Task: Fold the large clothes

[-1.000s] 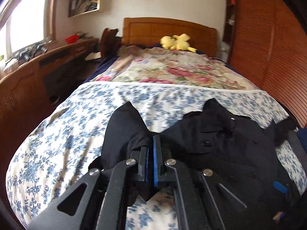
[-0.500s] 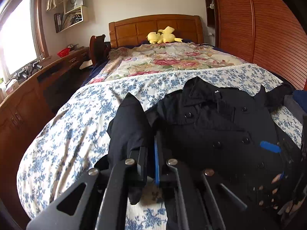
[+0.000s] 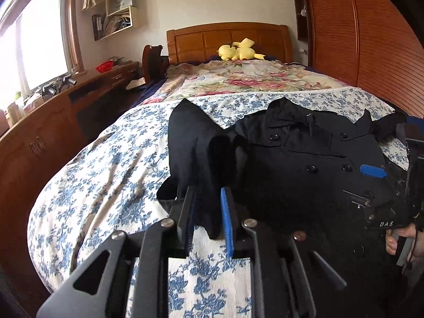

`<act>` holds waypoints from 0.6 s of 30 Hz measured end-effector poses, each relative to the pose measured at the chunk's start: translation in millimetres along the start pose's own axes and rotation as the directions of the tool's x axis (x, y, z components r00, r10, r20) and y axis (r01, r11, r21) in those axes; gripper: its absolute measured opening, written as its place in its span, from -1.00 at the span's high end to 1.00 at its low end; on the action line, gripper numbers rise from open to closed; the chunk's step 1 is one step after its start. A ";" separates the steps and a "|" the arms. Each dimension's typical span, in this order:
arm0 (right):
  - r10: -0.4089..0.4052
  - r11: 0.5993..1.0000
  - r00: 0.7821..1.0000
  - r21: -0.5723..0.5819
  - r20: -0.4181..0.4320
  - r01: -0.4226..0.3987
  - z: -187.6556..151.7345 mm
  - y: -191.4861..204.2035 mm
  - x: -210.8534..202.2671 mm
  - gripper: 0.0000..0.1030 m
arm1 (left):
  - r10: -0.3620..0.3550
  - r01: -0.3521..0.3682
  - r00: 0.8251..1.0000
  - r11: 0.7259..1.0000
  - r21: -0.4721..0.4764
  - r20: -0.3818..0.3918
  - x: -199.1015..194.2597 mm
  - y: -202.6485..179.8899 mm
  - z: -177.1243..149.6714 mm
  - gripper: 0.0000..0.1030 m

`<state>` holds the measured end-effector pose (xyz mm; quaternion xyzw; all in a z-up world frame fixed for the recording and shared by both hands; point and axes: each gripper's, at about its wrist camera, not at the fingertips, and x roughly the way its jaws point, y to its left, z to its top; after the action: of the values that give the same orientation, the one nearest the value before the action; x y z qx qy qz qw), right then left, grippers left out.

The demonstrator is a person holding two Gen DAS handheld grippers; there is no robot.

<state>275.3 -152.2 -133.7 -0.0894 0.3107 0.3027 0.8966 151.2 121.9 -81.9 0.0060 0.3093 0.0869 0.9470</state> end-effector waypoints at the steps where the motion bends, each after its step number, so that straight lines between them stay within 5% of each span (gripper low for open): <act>1: -0.002 1.000 1.000 -0.001 -0.002 0.002 0.1 0.5 0.5 -1.00 | -0.006 0.006 1.000 1.000 -0.008 -0.001 -2.0 2.7 -3.0 0.67; 9: -0.037 0.999 0.999 -0.028 -0.010 0.036 4.2 8.7 -2.6 -1.00 | -0.029 0.029 0.999 0.999 -0.040 0.013 -7.4 22.0 -17.1 0.51; 18: 0.022 0.996 1.000 -0.082 0.005 -0.022 40.4 51.4 -15.7 -1.00 | -0.020 0.022 1.000 0.994 -0.111 0.021 -19.1 57.8 -31.4 0.37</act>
<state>255.1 -104.6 -90.7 -0.1218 0.2961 0.3253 0.8897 108.3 174.3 -92.4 -0.0492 0.2946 0.0941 0.9497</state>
